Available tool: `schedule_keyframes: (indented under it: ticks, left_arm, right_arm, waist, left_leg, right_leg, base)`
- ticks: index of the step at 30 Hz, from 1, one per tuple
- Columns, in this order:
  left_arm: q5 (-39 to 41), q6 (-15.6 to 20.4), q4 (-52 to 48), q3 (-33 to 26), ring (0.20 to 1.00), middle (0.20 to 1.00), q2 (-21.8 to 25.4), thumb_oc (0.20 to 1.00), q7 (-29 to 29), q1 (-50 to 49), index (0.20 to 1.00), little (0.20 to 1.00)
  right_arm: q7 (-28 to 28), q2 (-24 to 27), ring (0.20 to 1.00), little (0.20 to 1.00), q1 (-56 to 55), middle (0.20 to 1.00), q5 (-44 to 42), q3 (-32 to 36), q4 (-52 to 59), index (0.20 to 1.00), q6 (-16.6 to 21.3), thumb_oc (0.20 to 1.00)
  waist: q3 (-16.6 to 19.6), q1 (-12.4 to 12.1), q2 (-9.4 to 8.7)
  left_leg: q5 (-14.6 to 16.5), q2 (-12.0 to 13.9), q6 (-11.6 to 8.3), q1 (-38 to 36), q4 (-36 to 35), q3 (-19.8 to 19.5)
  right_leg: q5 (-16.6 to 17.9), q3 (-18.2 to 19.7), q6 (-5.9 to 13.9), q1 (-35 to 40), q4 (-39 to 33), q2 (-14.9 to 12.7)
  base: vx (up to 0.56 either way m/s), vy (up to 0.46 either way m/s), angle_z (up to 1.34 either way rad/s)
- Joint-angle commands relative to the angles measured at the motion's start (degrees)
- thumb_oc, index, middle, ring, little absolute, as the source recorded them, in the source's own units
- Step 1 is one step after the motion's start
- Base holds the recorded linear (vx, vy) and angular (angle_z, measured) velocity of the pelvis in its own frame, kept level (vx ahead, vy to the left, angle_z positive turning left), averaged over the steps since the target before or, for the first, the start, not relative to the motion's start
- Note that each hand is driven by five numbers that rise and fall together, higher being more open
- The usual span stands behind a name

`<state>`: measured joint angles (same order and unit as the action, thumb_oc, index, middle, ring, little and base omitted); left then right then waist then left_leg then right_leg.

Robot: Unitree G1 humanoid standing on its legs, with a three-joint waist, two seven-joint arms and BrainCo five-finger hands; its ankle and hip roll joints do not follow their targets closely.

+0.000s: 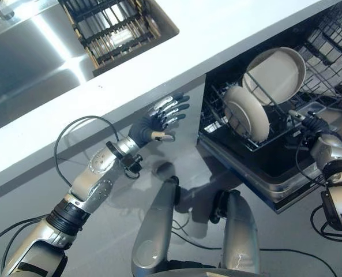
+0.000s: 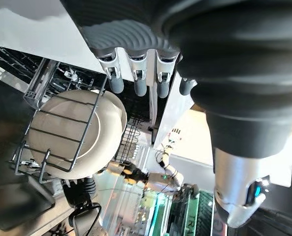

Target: Pick up plates and place into dishwasher.

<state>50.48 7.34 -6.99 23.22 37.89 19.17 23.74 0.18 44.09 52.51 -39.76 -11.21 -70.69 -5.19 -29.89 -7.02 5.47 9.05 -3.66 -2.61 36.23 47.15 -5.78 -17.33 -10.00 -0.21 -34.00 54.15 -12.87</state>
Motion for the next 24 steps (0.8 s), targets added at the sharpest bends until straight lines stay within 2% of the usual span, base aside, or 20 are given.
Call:
schedule_keyframes:
  ticks: [1,2,3,7,9,10,11,13,23,24]
  left_arm:
    - [3.01,0.39,-2.87,-3.93,1.000,1.000,1.34,1.000,1.22,1.06,1.000,1.000]
    - [3.59,0.39,-2.85,-3.96,1.000,1.000,1.78,1.000,1.27,1.43,1.000,1.000]
    - [4.05,0.26,-2.98,-3.92,1.000,1.000,1.98,1.000,1.23,1.57,1.000,1.000]
    - [5.45,-0.69,-2.95,-4.62,1.000,1.000,2.08,1.000,2.04,1.18,1.000,1.000]
    - [5.80,-0.79,-2.88,-4.77,1.000,1.000,2.44,1.000,1.90,1.21,1.000,1.000]
    - [6.08,-0.79,-2.77,-4.88,1.000,1.000,2.61,1.000,1.73,1.22,1.000,1.000]
    - [6.11,-0.74,-2.61,-4.98,1.000,1.000,2.64,1.000,1.85,0.99,1.000,1.000]
    - [6.14,-0.78,-2.56,-5.28,1.000,1.000,2.91,1.000,2.09,0.60,1.000,1.000]
    - [7.43,0.75,-3.12,-6.11,1.000,1.000,4.50,1.000,4.21,-1.05,1.000,1.000]
    - [6.62,0.96,-3.29,-6.10,1.000,1.000,4.30,1.000,4.52,-1.21,1.000,1.000]
  right_arm:
    - [2.91,-0.44,1.000,1.000,12.82,1.000,-3.87,-2.47,5.49,1.000,4.31,1.000]
    - [2.77,-0.25,1.000,1.000,13.73,1.000,-5.11,-2.75,5.98,1.000,4.54,1.000]
    - [2.75,-0.25,1.000,1.000,14.25,1.000,-5.52,-2.82,6.32,1.000,4.59,1.000]
    - [2.41,-0.40,1.000,1.000,16.34,1.000,-5.95,-3.50,6.68,1.000,4.55,1.000]
    - [2.09,-0.18,1.000,1.000,17.08,1.000,-6.15,-3.90,6.85,1.000,4.31,1.000]
    - [1.78,0.04,1.000,1.000,17.83,1.000,-7.06,-4.21,6.83,1.000,4.25,1.000]
    - [1.39,0.10,1.000,1.000,18.43,1.000,-7.47,-4.40,6.83,1.000,4.01,1.000]
    - [0.46,0.42,1.000,1.000,19.42,1.000,-8.03,-4.47,6.66,1.000,3.92,1.000]
    - [-0.24,3.03,1.000,1.000,20.92,1.000,-10.85,-4.87,7.12,1.000,5.24,1.000]
    - [-0.77,3.24,1.000,1.000,19.97,1.000,-9.59,-4.72,7.69,1.000,4.31,1.000]
  waist:
    - [0.10,-2.77,1.10]
    - [0.10,-2.98,1.12]
    - [0.22,-3.11,1.06]
    - [0.69,-3.71,1.09]
    - [0.86,-3.93,1.01]
    - [0.75,-4.10,1.05]
    - [0.95,-4.26,0.99]
    - [1.02,-4.53,1.06]
    - [1.40,-4.86,1.34]
    - [1.34,-4.66,1.22]
  left_leg:
    - [8.55,-3.44,8.69,-2.71,2.75,4.20]
    - [8.39,-3.51,8.76,-2.32,2.71,4.18]
    - [10.10,-3.72,8.75,-2.50,3.50,3.97]
    - [10.35,-3.94,8.82,-1.76,4.17,4.31]
    - [10.34,-3.92,8.92,-1.25,4.40,4.43]
    - [8.78,-3.78,9.00,-0.34,4.25,4.68]
    - [10.62,-3.89,8.87,-0.59,5.25,4.48]
    - [10.82,-3.90,8.80,-0.26,5.76,4.46]
    - [10.54,-4.31,8.91,1.70,6.19,4.86]
    - [8.84,-4.22,8.96,2.14,5.50,5.05]
  right_leg:
    - [-1.14,-0.30,-3.87,1.05,2.37,1.84]
    - [-1.08,-0.43,-3.81,0.64,2.46,1.68]
    - [-2.69,-0.02,-3.27,0.80,3.34,1.85]
    - [-2.85,-0.30,-3.15,-0.02,3.91,1.57]
    - [-2.78,-0.40,-3.07,-0.57,4.18,1.29]
    - [-1.45,-0.92,-3.61,-1.37,3.99,0.95]
    - [-3.11,-0.34,-3.01,-1.07,4.89,1.14]
    - [-3.32,-0.30,-2.94,-1.34,5.38,0.91]
    - [-2.58,-0.07,-2.34,-3.61,5.49,0.63]
    - [-0.96,-0.54,-2.91,-4.09,4.76,0.48]
  base:
    - [0.02,-0.030,0.07]
    - [0.10,-0.035,0.10]
    - [0.12,-0.021,0.09]
    - [0.08,0.009,0.09]
    - [0.00,0.002,0.08]
    - [0.05,0.007,0.06]
    - [0.07,0.008,0.10]
    - [0.11,0.000,0.10]
    - [-0.01,0.016,0.13]
    - [-0.06,0.054,-0.06]
